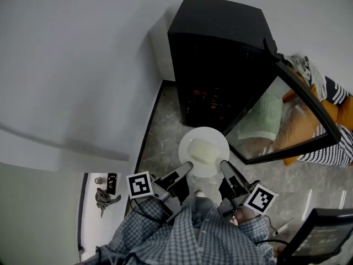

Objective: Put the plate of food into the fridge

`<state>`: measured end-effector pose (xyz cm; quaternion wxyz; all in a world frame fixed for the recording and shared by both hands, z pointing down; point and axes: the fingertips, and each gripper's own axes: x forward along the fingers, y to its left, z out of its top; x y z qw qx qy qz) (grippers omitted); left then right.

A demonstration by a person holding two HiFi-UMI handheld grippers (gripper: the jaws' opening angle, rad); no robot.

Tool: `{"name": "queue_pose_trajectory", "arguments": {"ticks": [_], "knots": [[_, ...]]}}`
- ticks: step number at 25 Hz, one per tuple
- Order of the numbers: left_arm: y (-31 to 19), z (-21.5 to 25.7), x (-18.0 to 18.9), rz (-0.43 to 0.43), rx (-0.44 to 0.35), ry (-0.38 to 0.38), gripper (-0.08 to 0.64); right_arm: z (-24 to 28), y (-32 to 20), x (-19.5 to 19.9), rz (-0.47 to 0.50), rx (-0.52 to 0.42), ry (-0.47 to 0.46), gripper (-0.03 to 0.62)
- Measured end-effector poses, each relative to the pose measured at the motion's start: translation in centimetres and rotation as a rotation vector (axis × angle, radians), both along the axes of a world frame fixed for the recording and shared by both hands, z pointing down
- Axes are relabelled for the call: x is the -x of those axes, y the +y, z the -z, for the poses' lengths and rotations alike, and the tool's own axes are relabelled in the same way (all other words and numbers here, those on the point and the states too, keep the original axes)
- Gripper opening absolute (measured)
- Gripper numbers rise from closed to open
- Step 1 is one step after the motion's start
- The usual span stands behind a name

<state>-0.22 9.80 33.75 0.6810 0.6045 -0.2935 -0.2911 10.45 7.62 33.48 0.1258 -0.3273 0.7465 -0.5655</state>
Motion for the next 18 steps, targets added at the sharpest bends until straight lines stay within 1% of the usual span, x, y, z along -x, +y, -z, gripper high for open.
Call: {"name": "queue_pose_trajectory", "arguments": {"ticks": [3,7,12,16,18], "knots": [[-2.1,-0.3,0.0,-0.036,0.007,-0.011,0.025,-0.4,-1.8,0.0,-0.030,0.017,-0.001,0.054],[-4.8,-0.6,0.5,-0.062,0.012,-0.002,0.025,-1.0,-4.1,0.5,-0.055,0.040,0.010,0.054],[-7.0,-0.9,1.1,-0.084,0.020,0.020,0.025,-1.0,-6.1,1.1,-0.082,0.033,0.018,0.054],[-8.9,-1.1,1.7,-0.109,-0.003,0.020,0.025,-1.0,-7.8,1.6,-0.097,0.010,0.041,0.054],[-9.7,-1.3,2.0,-0.123,-0.008,0.017,0.025,-1.3,-8.6,1.9,-0.105,0.015,0.051,0.054]]}}
